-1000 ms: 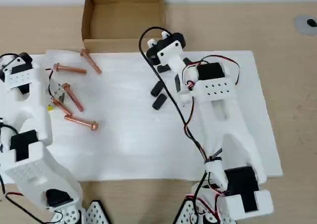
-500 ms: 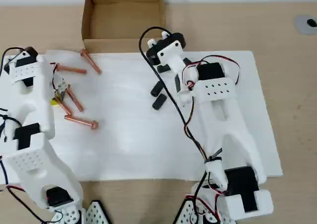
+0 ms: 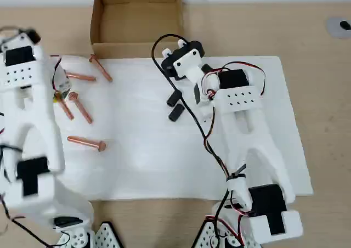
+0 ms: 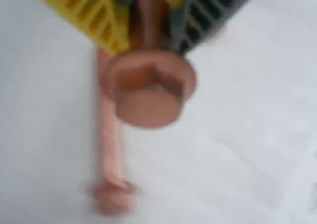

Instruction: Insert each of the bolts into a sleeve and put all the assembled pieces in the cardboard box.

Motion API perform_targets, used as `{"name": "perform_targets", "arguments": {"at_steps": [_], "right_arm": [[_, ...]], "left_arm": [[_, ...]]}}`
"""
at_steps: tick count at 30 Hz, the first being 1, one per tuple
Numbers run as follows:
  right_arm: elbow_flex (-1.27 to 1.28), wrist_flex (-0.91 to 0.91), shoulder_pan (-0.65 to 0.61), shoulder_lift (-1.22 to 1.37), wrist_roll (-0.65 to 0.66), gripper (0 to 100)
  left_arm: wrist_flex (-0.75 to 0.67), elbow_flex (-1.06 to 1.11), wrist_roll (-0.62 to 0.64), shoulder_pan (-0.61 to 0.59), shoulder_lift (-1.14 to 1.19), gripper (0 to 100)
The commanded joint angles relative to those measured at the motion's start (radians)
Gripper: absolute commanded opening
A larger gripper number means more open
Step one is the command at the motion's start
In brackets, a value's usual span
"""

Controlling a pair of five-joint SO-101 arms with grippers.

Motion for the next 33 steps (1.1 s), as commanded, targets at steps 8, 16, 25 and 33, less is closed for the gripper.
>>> {"name": "perform_targets", "arguments": {"at_steps": [8,16,25,33], "right_arm": [[-0.163,-0.038,-0.015,0.217,-0.055,0.9],[-0.708,0.201,-0.062,0.641,-0.121,9.3],[-1.426,0.446,-0.082,0.992,0.147,9.7],[-1.451,0.436,-0.044,1.059,0.535,18.1]], "left_arm": [[0.109,-0.009,-0.189,0.074,-0.562,1],[0.104,0.230,-0.313,0.078,-0.839,1],[-0.034,0.523,-0.341,0.077,-1.113,1],[-0.097,0.684,-0.342,0.077,-1.262,1]]}}
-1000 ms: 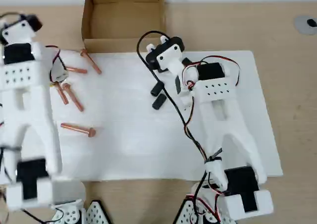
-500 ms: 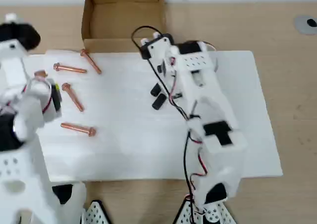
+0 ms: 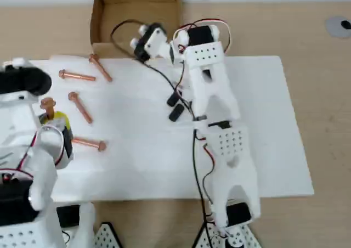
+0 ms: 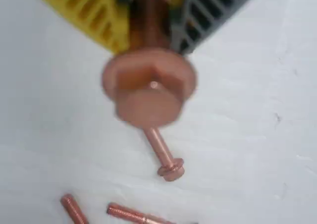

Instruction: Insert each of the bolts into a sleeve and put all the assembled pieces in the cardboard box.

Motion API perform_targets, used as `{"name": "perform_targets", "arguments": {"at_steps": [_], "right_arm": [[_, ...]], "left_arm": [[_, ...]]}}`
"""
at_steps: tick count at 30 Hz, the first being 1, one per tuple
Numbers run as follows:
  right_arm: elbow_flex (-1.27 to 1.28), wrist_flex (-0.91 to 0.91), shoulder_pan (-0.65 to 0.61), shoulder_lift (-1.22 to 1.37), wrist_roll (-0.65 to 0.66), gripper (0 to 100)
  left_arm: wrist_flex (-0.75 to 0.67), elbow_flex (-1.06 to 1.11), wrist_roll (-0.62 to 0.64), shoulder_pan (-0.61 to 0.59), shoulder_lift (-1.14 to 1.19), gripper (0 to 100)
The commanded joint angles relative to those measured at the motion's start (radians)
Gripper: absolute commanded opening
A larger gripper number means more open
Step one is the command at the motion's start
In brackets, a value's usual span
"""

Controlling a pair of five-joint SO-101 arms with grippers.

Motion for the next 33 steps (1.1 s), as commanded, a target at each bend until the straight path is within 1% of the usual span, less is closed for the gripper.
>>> {"name": "perform_targets", "arguments": {"at_steps": [1,4,9,15,21,28,33], "right_arm": [[-0.059,-0.005,0.036,-0.002,0.106,19.8],[-0.059,-0.038,0.059,0.001,0.147,23.5],[-0.058,-0.078,0.056,0.001,0.161,26.2],[-0.050,-0.077,0.045,0.002,0.235,29.4],[-0.050,-0.081,0.038,0.005,0.295,29.3],[-0.059,-0.084,0.004,0.076,0.370,29.3],[-0.059,-0.157,-0.004,0.101,0.385,29.4]], "left_arm": [[-0.037,0.032,-0.006,0.015,-0.059,1],[-0.051,0.064,-0.006,0.017,-0.090,1],[-0.064,0.101,-0.006,0.017,-0.117,1],[-0.061,0.107,-0.006,0.017,-0.140,1],[-0.061,0.107,-0.003,0.017,-0.176,1],[-0.055,0.117,-0.005,0.017,-0.228,1],[-0.057,0.184,-0.005,0.015,-0.288,1]]}}
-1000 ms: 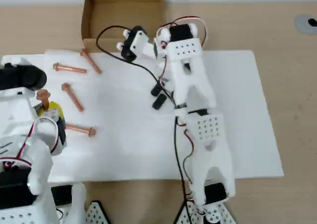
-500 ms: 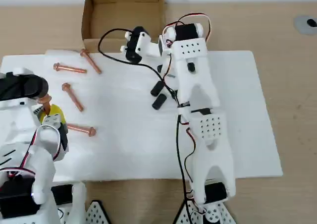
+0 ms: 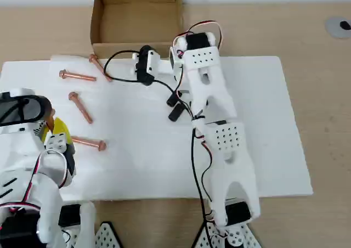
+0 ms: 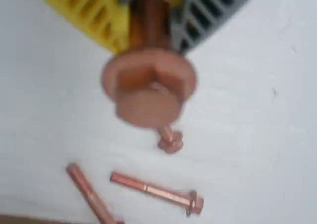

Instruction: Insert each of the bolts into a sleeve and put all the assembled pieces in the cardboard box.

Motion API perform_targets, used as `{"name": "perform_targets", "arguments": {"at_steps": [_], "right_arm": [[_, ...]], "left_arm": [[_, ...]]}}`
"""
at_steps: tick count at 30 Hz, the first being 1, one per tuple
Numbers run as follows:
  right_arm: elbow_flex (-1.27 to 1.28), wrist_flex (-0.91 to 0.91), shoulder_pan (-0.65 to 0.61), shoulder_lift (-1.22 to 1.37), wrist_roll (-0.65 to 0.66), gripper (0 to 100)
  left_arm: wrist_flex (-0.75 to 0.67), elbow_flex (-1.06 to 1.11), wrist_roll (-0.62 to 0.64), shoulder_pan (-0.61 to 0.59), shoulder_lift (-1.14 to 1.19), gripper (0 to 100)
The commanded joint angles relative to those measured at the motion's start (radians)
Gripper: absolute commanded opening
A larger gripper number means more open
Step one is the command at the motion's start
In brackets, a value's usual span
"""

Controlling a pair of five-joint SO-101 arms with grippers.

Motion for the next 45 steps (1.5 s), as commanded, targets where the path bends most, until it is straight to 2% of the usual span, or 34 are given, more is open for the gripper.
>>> {"name": "perform_targets", "arguments": {"at_steps": [1,16,22,34,40,45], "right_arm": [[-0.059,-0.048,-0.015,-0.001,0.017,29.4],[-0.059,-0.057,0.018,0.122,0.035,28.4],[-0.056,-0.055,0.018,0.125,0.035,16.8],[-0.058,0.011,0.061,0.127,0.029,15.0],[-0.059,0.026,0.073,0.124,0.029,0.6],[-0.114,0.038,0.073,0.119,-0.011,1.0]], "left_arm": [[-0.018,0.038,-0.005,0.015,-0.042,1],[-0.023,0.106,-0.040,0.009,-0.128,1],[-0.023,0.106,-0.040,0.009,-0.128,1],[-0.021,0.104,-0.041,0.008,-0.128,1],[-0.017,0.097,-0.041,0.008,-0.128,1],[-0.023,0.097,-0.041,0.008,-0.128,1]]}}
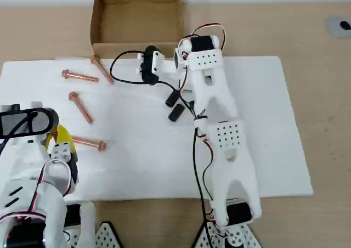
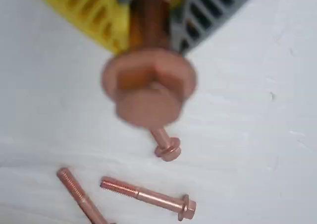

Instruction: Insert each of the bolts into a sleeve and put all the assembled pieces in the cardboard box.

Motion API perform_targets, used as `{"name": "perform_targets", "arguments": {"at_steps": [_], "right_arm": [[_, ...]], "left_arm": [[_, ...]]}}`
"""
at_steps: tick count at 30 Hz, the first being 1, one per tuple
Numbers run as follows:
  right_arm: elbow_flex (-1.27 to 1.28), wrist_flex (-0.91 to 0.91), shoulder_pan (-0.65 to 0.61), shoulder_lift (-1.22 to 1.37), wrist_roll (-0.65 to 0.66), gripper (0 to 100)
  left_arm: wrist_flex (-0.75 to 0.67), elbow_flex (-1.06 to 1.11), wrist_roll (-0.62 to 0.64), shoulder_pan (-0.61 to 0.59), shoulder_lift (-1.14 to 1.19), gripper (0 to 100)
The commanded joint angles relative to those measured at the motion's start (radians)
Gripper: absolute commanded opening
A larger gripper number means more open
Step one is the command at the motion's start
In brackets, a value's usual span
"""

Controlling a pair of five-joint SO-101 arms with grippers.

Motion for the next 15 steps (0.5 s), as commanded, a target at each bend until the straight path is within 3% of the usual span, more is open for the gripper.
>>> {"name": "perform_targets", "arguments": {"at_steps": [1,10,15], "right_arm": [[-0.067,0.044,0.033,0.001,-0.057,1.0],[-0.481,0.143,0.031,-0.001,-0.181,1.0],[-0.447,0.144,0.039,-0.102,-0.195,1.0]], "left_arm": [[-0.023,-0.014,-0.005,0.008,0.002,1],[-0.129,-0.014,-0.002,0.008,0.001,1],[-0.129,-0.035,-0.002,0.008,0.001,1]]}}
